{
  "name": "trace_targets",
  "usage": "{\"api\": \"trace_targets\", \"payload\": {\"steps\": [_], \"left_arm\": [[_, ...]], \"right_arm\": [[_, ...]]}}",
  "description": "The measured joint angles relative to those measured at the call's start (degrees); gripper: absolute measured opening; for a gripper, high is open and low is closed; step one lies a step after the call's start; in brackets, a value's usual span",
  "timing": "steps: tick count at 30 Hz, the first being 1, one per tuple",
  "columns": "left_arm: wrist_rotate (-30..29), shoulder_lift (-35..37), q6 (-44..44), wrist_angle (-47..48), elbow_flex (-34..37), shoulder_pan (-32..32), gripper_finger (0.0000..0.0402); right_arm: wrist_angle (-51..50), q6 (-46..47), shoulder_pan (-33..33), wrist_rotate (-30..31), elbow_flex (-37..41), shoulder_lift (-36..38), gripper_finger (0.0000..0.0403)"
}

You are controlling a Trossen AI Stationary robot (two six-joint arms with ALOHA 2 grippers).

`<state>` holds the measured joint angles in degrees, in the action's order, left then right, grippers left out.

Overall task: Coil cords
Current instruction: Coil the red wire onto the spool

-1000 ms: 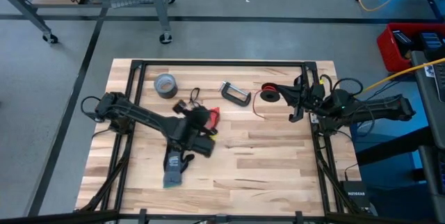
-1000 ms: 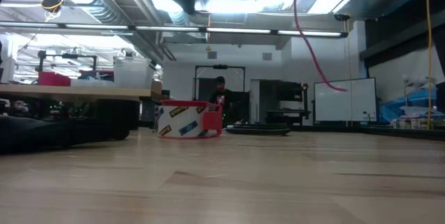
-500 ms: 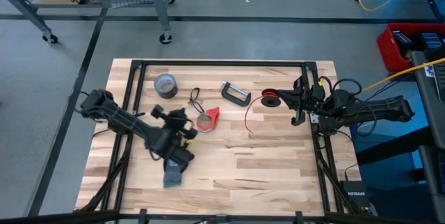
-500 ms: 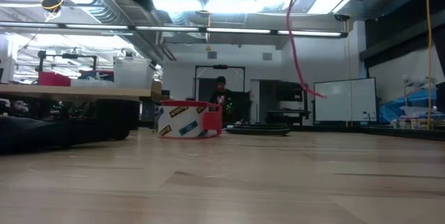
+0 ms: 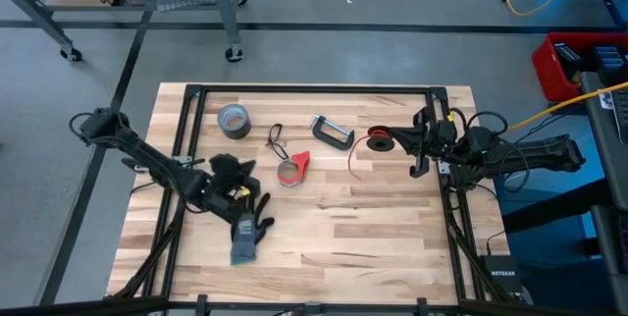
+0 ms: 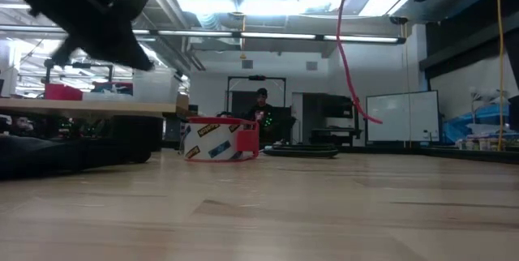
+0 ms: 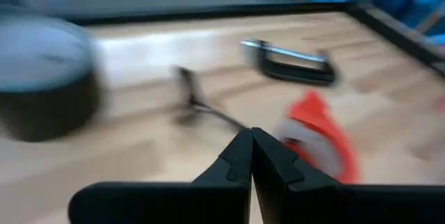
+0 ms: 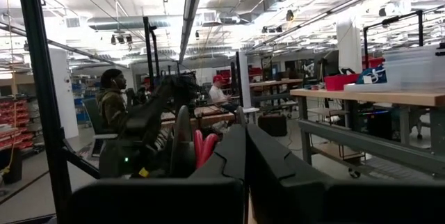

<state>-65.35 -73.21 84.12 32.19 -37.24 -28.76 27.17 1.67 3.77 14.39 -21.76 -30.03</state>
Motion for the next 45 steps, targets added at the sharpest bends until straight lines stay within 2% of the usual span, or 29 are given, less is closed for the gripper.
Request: {"api": "trace_targets", "payload": {"steps": [3,7,9,11,15,18,23,26,31,36,39,45], "left_arm": [[2.92,-0.23,-17.36,-29.10,6.69,1.30,0.0000],[14.38,-4.09,-39.24,-63.22,12.02,5.20,0.0000],[18.76,-6.50,-46.20,-73.96,12.38,7.24,0.0000],[20.27,-8.83,-49.35,-80.29,11.97,9.04,0.0000],[20.37,-12.41,-47.37,-81.93,10.48,11.88,0.0000],[20.65,-14.76,-41.46,-81.97,9.91,13.03,0.0000],[32.13,-18.37,-36.64,-82.14,9.65,14.72,0.0002],[34.23,-21.15,-35.52,-81.96,8.07,14.67,0.0017],[34.32,-25.86,-41.75,-82.05,2.54,14.45,0.0069],[34.31,-29.84,-54.19,-82.25,-3.82,14.74,0.0116],[34.24,-31.89,-60.44,-82.02,-6.48,14.97,0.0124],[33.74,-35.64,-66.81,-81.93,-9.95,15.13,0.0112]], "right_arm": [[1.71,0.02,0.00,0.01,0.00,-1.35,0.0005],[6.23,0.00,-0.02,-0.98,0.00,-4.40,0.0005],[8.64,0.02,-0.02,-1.48,0.00,-6.08,0.0005],[10.80,0.70,-0.02,-1.54,-0.01,-7.89,0.0005],[13.41,2.37,-0.02,-1.54,-0.02,-11.76,0.0005],[16.50,2.83,-0.02,-1.55,-0.02,-14.55,0.0005],[20.77,2.97,-0.02,-1.60,-0.02,-18.74,0.0005],[22.92,2.99,-0.02,-1.60,-0.02,-20.76,0.0005],[24.46,4.55,-0.02,-1.60,-0.02,-23.23,0.0005],[26.14,4.72,-0.02,-1.65,-0.02,-24.56,0.0005],[27.13,4.72,-0.02,-1.70,-0.02,-24.56,0.0005],[29.16,4.72,-0.02,-3.22,-0.04,-24.54,0.0005]]}}
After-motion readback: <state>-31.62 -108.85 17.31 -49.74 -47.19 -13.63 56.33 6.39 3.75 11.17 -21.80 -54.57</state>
